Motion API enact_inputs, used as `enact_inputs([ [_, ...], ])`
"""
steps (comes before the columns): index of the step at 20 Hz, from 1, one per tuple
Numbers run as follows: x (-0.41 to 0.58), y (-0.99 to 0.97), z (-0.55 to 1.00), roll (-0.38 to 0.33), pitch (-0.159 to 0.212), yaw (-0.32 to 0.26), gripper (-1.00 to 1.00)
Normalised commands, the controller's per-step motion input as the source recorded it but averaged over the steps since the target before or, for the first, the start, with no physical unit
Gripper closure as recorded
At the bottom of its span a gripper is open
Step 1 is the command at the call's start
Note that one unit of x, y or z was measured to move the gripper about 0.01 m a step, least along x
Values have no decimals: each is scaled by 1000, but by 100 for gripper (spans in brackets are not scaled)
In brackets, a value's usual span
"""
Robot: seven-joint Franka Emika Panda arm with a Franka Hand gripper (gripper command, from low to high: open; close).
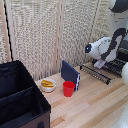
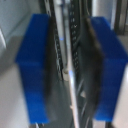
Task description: With care, position your gripper close to the oven tray handle. Make sure to grip the handle tightly. Delicately and attentively pull the tray out from the oven.
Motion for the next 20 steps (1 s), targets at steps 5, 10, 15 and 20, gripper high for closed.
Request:
enact_inputs([
  [5, 0, 166, 84, 83, 4, -7, 100],
  [10, 27, 542, 109, 226, 51, -16, 100],
  [15, 0, 563, 118, 277, 60, 0, 100],
  [20, 0, 759, -7, 116, 12, 0, 100],
])
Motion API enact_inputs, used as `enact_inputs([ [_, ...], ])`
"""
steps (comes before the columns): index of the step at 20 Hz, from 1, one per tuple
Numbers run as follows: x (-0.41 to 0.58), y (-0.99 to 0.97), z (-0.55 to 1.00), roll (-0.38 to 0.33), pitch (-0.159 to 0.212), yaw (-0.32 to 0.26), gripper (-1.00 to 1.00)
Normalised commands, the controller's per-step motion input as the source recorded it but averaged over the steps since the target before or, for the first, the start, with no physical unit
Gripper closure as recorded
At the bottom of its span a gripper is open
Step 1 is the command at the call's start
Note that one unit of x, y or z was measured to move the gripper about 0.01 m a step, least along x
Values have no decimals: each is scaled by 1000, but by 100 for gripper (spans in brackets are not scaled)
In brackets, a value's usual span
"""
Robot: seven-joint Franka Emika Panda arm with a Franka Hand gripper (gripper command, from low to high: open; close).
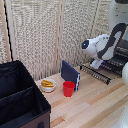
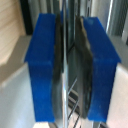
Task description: With care, position your gripper close to the oven tray handle. Make sure to grip the handle tightly. Delicately and attentively pull the tray out from the oven.
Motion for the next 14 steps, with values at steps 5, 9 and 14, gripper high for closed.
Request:
enact_inputs([
  [5, -6, 842, -120, 11, 0, -3, 100],
  [9, 52, 253, -3, -32, 0, -19, -100],
  [14, 227, 5, 78, -12, 24, 0, -100],
])
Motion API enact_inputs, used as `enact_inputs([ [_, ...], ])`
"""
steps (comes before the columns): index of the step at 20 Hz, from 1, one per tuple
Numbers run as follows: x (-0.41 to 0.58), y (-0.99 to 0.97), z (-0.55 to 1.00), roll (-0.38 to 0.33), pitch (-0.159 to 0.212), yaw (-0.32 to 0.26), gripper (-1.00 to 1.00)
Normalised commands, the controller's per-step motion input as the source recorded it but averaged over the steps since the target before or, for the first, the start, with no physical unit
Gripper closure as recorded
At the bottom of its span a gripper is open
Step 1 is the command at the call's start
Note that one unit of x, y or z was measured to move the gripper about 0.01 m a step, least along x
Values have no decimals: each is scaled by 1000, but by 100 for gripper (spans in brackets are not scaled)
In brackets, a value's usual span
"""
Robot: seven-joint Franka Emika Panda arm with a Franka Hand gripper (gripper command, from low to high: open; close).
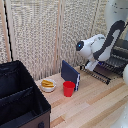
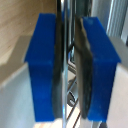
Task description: With care, position your gripper close to the oven tray handle. Make sure to grip the handle tightly. Delicately and attentively pull the tray out from the oven.
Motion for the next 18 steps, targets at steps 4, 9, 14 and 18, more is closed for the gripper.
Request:
enact_inputs([
  [4, 196, 1, 289, -14, 59, -3, -100],
  [9, 100, 0, 419, -7, 5, -21, -100],
  [14, 70, 0, 182, 11, 12, -41, -100],
  [18, 25, -41, 19, 84, 29, 0, -100],
])
